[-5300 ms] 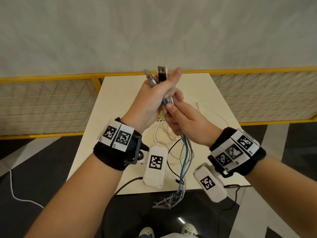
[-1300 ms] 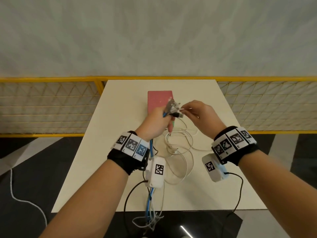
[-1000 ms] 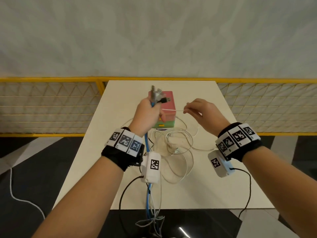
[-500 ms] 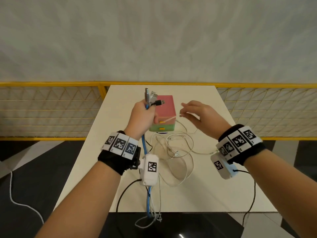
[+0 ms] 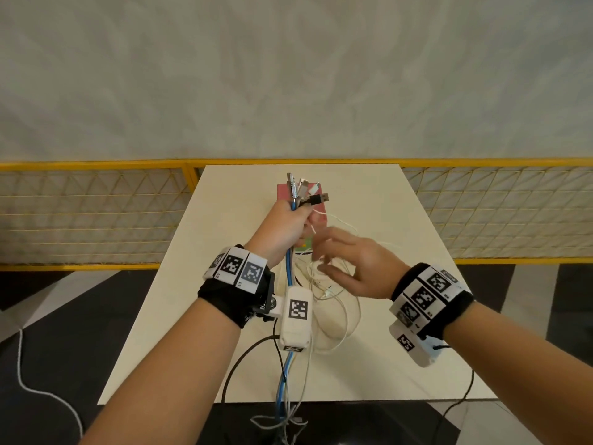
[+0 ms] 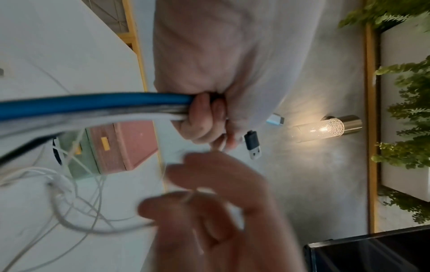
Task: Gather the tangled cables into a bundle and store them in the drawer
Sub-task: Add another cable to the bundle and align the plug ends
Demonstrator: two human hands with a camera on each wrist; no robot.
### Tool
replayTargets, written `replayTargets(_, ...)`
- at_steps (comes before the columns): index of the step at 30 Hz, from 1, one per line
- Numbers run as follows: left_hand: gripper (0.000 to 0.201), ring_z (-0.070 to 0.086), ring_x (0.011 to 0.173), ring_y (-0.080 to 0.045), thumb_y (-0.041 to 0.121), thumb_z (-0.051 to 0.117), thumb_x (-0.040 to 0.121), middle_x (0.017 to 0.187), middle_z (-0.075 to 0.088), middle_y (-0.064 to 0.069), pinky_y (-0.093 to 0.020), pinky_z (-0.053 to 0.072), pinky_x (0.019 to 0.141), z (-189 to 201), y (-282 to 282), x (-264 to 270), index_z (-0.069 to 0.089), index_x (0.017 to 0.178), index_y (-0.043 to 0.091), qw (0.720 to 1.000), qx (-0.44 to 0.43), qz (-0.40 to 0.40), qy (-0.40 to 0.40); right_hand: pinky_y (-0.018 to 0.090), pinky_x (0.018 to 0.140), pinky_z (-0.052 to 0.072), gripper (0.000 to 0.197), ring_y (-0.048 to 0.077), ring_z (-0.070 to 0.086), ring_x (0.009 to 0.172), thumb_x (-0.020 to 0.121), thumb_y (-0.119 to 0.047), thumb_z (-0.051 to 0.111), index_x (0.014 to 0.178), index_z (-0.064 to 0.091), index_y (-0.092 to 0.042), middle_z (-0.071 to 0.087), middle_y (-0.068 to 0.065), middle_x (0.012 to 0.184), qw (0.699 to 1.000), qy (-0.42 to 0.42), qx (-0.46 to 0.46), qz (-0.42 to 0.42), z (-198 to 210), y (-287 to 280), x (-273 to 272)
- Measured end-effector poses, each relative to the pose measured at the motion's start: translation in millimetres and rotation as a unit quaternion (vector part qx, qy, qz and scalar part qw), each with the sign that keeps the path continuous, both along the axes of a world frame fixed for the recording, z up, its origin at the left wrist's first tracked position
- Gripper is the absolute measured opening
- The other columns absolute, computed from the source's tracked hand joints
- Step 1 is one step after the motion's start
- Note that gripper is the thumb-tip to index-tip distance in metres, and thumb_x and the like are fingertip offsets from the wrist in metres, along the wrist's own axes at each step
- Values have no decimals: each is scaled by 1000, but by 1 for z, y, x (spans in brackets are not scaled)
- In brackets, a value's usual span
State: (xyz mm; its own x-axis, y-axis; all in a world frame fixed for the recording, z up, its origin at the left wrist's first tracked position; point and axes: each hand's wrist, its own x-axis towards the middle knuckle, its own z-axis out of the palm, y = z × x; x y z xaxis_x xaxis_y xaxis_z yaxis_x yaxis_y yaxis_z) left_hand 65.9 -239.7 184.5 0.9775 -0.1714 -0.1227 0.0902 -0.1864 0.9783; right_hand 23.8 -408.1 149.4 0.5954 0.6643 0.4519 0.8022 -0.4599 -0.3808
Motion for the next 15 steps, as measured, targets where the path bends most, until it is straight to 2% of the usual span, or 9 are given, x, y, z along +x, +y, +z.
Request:
replayTargets(2, 33, 35, 36, -5, 16, 46, 99, 43, 40, 12, -15, 27, 36, -1, 1, -1, 53, 66, 16, 1000, 4, 0, -23, 32, 71, 52, 12, 16, 57, 80, 94, -16, 52, 101, 57, -7, 52, 3, 109, 993, 8, 97, -69, 1, -2, -1)
replayTargets(4, 30, 32, 35, -4, 17, 46, 99, 46, 37, 11, -17, 27, 38, 1, 2, -3, 52, 70, 17, 999, 12, -14, -49, 32, 70, 52, 16, 16, 58, 80, 97, -18, 44, 98, 57, -7, 50, 1, 103, 975, 40, 154, -153, 1, -1, 3)
replayTargets(6, 23, 37, 39, -3, 16, 45, 100, 49, 43, 12, -18, 27, 43, 5, 2, -8, 56, 80, 13, 995, 30, -43, -80, 34, 75, 52, 27, 15, 62, 81, 101, -26, 36, 99, 59, -12, 59, -1, 92, 948, 148, 176, -221, 3, 3, 14)
replayTargets(8, 13, 48, 43, 5, 13, 45, 101, 50, 52, 17, -17, 32, 51, 12, 1, -16, 56, 105, 12, 992, 42, -78, -94, 34, 79, 53, 38, 16, 66, 81, 102, -36, 30, 105, 61, -13, 66, 1, 86, 893, 309, 231, -230, 10, 11, 23)
replayTargets(10, 28, 49, 44, 9, 13, 45, 101, 49, 54, 20, -27, 37, 52, 15, 2, -22, 48, 128, 19, 990, 57, -103, -79, 34, 78, 55, 36, 22, 67, 74, 102, -31, 34, 108, 59, -6, 67, 7, 83, 825, 408, 336, -201, 22, 17, 29)
replayTargets(11, 33, 47, 42, 6, 11, 46, 101, 51, 54, 18, -35, 36, 50, 15, 3, -26, 45, 133, 21, 987, 64, -124, -75, 33, 75, 56, 28, 22, 66, 70, 101, -22, 39, 105, 59, -3, 66, 10, 83, 796, 423, 390, -190, 29, 19, 32)
replayTargets(13, 36, 44, 41, 4, 6, 44, 100, 61, 57, 11, -25, 32, 45, 15, 8, -32, 43, 134, 19, 980, 74, -171, -73, 28, 68, 57, 14, 18, 67, 68, 97, -8, 46, 100, 58, 0, 66, 12, 85, 753, 420, 471, -187, 43, 18, 38)
replayTargets(14, 35, 44, 41, 5, 2, 42, 99, 64, 59, 6, -21, 34, 45, 17, 9, -36, 43, 132, 15, 979, 74, -178, -70, 24, 65, 57, 13, 16, 69, 69, 96, -4, 47, 104, 56, 2, 67, 12, 87, 739, 417, 496, -186, 47, 16, 42)
replayTargets(15, 33, 45, 40, 5, -1, 41, 99, 65, 63, 1, -23, 37, 44, 17, 11, -38, 46, 130, 10, 982, 67, -165, -70, 23, 65, 57, 16, 15, 70, 71, 95, -1, 48, 109, 54, 5, 68, 13, 88, 730, 413, 512, -185, 51, 15, 45)
